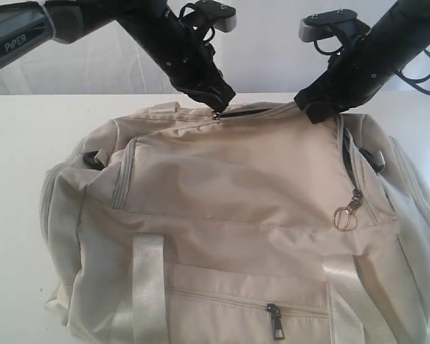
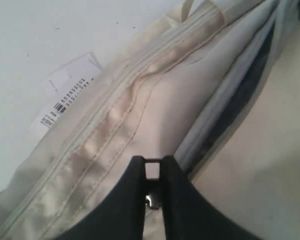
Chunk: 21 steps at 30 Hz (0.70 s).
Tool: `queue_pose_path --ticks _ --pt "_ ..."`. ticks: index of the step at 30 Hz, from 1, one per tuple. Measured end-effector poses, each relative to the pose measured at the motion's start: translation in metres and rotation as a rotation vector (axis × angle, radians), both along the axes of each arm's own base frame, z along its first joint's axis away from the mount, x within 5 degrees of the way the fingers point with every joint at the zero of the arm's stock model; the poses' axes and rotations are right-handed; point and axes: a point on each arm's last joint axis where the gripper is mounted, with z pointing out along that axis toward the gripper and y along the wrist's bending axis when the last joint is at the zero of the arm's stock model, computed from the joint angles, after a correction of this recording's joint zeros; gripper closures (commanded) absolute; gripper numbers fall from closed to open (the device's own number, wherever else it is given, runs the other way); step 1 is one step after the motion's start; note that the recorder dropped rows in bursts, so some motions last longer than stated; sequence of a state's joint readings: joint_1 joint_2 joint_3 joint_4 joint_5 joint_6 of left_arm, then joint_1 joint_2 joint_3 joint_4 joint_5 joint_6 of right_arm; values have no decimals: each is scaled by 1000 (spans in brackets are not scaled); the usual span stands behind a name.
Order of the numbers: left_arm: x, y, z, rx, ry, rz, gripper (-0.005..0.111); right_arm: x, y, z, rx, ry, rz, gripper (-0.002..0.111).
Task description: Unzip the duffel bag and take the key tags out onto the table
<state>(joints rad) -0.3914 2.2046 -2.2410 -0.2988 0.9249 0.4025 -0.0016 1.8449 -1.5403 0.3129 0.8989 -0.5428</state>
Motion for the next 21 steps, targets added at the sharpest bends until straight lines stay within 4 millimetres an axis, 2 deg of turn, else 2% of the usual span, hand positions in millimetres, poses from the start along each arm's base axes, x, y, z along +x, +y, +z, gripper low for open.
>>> queue_pose_path --ticks 7,13,18,21 --pt "-1 29 17 34 4 35 107 1 -7 0 3 -5 -30 108" --pt "-2 66 24 94 23 96 107 2 -11 1 3 -10 -45 108" --pt "-11 76 27 104 37 103 107 2 -11 1 13 -10 -51 108" --pt "-16 76 31 91 29 71 107 2 -11 1 25 -10 -54 108"
